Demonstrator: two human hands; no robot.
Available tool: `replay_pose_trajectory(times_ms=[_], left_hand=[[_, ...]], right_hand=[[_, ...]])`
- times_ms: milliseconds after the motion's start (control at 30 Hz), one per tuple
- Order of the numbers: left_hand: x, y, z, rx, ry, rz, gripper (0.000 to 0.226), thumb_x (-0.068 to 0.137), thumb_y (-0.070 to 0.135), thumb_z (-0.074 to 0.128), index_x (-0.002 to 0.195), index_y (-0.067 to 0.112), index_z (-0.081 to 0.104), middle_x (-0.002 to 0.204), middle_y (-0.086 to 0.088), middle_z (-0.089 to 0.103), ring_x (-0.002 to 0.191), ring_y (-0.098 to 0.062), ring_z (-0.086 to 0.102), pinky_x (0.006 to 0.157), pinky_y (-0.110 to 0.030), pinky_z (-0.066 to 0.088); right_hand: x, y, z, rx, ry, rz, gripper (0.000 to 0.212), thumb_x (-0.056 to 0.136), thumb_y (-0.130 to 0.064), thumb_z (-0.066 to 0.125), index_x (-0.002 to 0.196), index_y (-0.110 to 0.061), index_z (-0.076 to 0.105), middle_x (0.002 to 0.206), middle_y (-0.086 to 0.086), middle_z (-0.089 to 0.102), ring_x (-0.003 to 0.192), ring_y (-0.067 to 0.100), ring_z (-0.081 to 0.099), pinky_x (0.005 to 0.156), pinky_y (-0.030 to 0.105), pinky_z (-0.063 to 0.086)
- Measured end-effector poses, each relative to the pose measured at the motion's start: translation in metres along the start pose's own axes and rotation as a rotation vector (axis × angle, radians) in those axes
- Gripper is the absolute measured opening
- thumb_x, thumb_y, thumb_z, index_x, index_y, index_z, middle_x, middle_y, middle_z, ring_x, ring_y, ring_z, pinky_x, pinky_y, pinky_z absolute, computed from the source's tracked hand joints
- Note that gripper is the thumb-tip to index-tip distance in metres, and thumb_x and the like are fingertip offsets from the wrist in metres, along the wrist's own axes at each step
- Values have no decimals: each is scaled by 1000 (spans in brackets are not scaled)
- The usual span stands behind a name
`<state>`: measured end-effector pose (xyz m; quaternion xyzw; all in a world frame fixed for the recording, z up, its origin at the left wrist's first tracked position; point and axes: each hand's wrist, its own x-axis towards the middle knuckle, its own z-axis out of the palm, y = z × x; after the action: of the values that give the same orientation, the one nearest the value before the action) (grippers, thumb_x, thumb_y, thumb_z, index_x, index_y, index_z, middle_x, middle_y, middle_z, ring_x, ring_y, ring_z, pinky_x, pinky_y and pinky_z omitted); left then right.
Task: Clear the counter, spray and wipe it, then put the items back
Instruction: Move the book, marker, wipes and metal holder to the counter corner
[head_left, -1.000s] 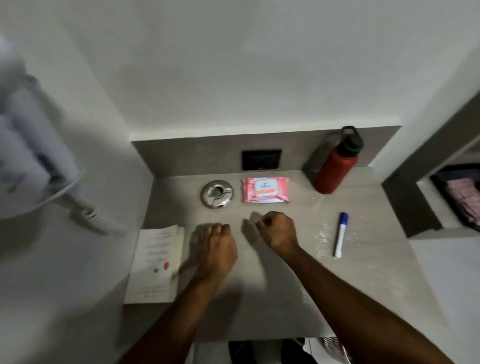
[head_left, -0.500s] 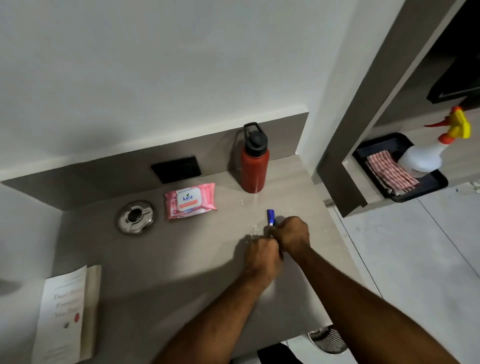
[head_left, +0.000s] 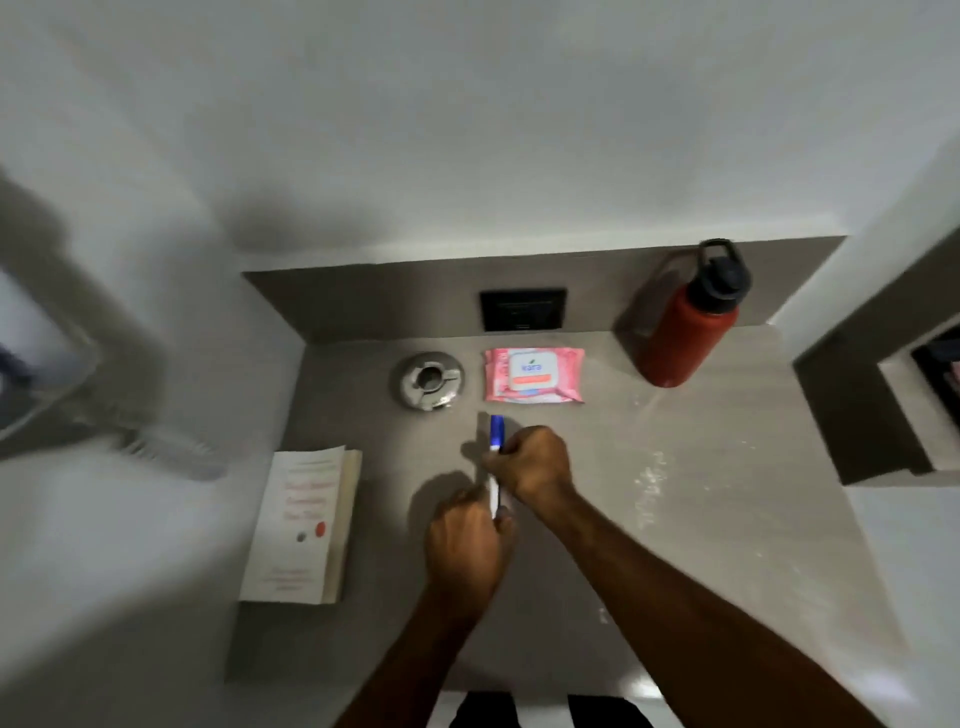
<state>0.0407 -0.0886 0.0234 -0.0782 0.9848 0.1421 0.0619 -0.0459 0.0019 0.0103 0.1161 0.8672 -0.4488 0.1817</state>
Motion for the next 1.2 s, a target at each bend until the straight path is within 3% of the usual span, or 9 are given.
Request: replay_pose_trajectory(times_ms=[133,300,433,500,633,733,1000,1100,1200], left_hand=[[-22,-87,-14,-125,190,-65,17,87,24,67,79,9,68,70,-7,66,66,-21,65,65,-29,54],[-32,-141,-25,-91,-45,-233,29,99,31,51,93,12,71,85,-3,74,75,-16,70,67,-21,53],[-33,-151,-28,101,-48,-127,28,53,19,95,52,10,68,47,-4,62,37,-14,59,36,-23,49],[-32,-150,-26,138,-27,-92,36,40,20,99,45,12,64,40,-2,57,31,-12,54,31,-20,45],[-25,-147,-24,104,22,2,30,46,21,96,51,14,67,44,-2,60,36,-12,57,37,-20,48],[-9,-134,-28,173,162,161,10,68,21,79,67,13,75,62,-5,70,54,-18,67,52,-25,56],[117,-19,-37,107,46,97,22,86,13,47,98,11,65,101,-10,69,95,-29,64,78,-37,51],[149,17,-23,-1,3,5,21,82,11,54,98,6,67,100,-15,69,93,-32,66,71,-37,55],[165,35,-7,-60,-10,-105,25,85,19,58,103,5,67,105,-15,68,97,-32,66,74,-36,55]], right_hand=[[-16,-43,95,-49,-138,-50,28,74,-42,75,74,-16,65,60,-4,59,64,15,57,58,20,36],[-39,-66,159,-72,-241,-160,21,81,-30,70,100,-23,61,91,-2,70,81,18,64,68,25,48],[-39,-74,177,-115,-230,-117,35,81,-24,72,115,-21,63,105,0,72,96,20,68,79,29,55],[-37,-75,178,-151,-243,-97,32,85,-23,70,116,-20,61,105,1,71,97,21,67,77,28,53],[-30,-74,157,-166,-235,-97,6,88,-22,64,88,-17,63,82,0,66,82,18,66,67,25,48],[-10,-68,115,-130,-110,-34,24,85,-28,67,68,-12,67,66,4,69,65,21,69,52,21,44],[65,-32,-27,-51,416,108,25,90,-29,63,97,-6,72,101,17,74,96,36,67,79,33,50],[88,-11,-52,-32,372,221,40,90,-37,63,114,-5,62,117,21,66,105,39,63,92,43,53],[101,4,-58,30,259,245,38,90,-33,68,117,-8,57,119,16,67,101,32,66,80,35,55]])
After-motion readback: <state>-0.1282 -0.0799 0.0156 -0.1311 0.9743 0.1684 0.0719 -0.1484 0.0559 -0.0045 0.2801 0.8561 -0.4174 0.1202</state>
